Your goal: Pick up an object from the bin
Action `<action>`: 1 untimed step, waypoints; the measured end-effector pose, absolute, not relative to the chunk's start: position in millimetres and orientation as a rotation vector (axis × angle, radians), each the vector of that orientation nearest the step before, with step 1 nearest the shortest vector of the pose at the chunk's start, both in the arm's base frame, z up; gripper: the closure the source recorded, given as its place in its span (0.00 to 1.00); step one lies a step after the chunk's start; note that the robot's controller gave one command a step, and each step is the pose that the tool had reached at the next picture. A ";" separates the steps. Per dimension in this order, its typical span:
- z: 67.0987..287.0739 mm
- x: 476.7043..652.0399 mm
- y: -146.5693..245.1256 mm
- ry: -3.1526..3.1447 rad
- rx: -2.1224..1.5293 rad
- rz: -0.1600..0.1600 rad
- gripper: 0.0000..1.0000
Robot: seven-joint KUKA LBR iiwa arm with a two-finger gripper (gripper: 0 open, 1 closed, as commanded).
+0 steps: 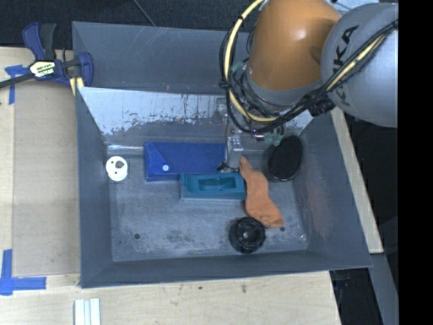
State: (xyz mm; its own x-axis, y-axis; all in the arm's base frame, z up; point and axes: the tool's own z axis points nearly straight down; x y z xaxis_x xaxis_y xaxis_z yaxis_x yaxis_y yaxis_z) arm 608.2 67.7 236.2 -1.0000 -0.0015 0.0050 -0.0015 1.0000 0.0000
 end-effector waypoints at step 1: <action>241.4 609.5 67.4 -3.145 0.001 -0.001 0.00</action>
Offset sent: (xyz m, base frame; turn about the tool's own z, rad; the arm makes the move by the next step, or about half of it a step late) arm -0.0545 -0.0372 -0.0636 0.0555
